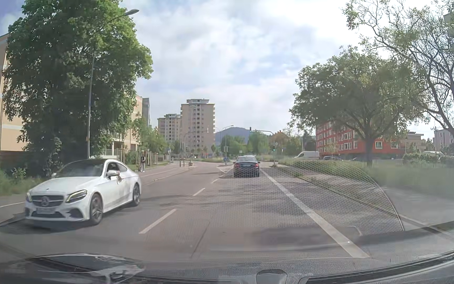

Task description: Follow the waypoints while adhering to traffic rules and regulations

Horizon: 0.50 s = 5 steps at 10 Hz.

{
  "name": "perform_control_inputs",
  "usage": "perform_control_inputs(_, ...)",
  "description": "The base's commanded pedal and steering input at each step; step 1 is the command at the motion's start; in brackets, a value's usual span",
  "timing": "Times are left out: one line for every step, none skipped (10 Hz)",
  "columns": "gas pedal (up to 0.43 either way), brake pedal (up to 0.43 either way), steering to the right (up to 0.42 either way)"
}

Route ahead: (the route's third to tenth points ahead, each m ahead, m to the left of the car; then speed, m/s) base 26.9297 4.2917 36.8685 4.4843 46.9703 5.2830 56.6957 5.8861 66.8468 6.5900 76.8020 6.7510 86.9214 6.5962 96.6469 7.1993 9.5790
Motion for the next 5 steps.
perform_control_inputs(0.067,0.000,0.004)
perform_control_inputs(0.079,0.000,0.003)
perform_control_inputs(0.079,0.000,0.004)
perform_control_inputs(0.079,0.000,0.003)
perform_control_inputs(0.079,0.000,0.003)
